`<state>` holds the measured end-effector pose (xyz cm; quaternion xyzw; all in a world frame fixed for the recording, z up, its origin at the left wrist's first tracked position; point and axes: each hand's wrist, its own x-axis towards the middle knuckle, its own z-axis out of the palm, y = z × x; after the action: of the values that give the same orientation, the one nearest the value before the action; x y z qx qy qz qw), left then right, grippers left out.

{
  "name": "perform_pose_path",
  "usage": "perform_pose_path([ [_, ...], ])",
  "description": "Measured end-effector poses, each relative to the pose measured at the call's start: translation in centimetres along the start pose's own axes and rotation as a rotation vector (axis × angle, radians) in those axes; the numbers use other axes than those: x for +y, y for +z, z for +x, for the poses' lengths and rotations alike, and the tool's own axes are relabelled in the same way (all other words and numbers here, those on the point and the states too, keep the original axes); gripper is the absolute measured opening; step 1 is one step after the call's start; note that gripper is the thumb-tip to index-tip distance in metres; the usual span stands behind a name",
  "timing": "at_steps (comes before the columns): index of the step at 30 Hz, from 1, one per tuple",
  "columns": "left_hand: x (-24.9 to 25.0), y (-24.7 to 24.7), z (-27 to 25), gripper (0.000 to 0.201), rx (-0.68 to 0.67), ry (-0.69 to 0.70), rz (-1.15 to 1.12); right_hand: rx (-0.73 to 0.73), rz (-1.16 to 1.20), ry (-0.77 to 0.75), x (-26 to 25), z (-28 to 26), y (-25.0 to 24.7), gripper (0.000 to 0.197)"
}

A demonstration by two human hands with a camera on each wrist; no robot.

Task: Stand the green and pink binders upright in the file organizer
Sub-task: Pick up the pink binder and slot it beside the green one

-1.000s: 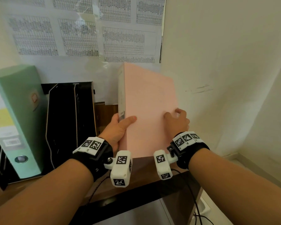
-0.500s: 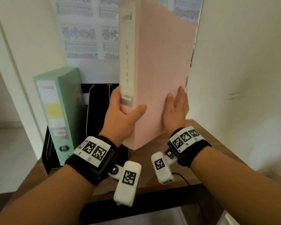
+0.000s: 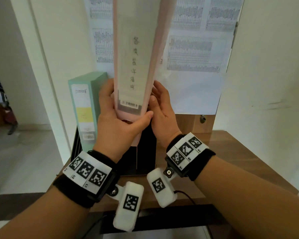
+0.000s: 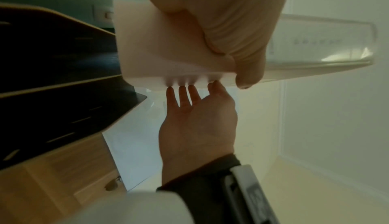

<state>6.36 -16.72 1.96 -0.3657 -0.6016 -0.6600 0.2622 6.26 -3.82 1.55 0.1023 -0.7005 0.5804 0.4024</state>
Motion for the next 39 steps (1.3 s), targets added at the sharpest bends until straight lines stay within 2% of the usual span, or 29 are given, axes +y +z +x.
perform_pose_path([
  [5, -0.9, -1.4, -0.4, 0.090, -0.089, -0.072, 0.111, -0.082, 0.109, 0.054, 0.3, -0.6, 1.1, 0.062],
  [8, -1.2, -1.9, -0.7, 0.091, -0.080, -0.090, 0.128, -0.109, 0.124, 0.079, 0.4, -0.7, 1.5, 0.062],
  [13, -2.2, -1.9, -1.5, 0.090, -0.070, -0.164, 0.023, -0.148, 0.129, 0.095, 1.1, -1.3, 1.8, 0.063],
  [20, -4.1, -1.8, -2.6, 0.098, -0.078, -0.210, 0.056, -0.190, 0.121, 0.158, 2.4, -2.1, 1.3, 0.054],
  [24, -5.3, -1.9, -3.2, 0.097, -0.090, -0.250, 0.088, -0.219, 0.070, 0.222, 3.4, -2.4, 1.3, 0.059],
  [30, -6.7, -2.0, -4.4, 0.079, -0.152, -0.296, 0.143, -0.234, 0.036, 0.312, 4.5, -3.3, 1.1, 0.043],
  [32, -7.2, -2.0, -4.7, 0.078, -0.164, -0.312, 0.135, -0.233, 0.039, 0.337, 4.6, -3.6, 1.2, 0.041],
  [35, -7.7, -2.1, -5.0, 0.081, -0.150, -0.363, 0.165, -0.236, 0.026, 0.350, 5.3, -4.1, 1.6, 0.051],
  [39, -8.8, -2.3, -5.3, 0.090, -0.115, -0.376, 0.263, -0.327, -0.028, 0.331, 5.6, -4.3, 2.3, 0.087],
])
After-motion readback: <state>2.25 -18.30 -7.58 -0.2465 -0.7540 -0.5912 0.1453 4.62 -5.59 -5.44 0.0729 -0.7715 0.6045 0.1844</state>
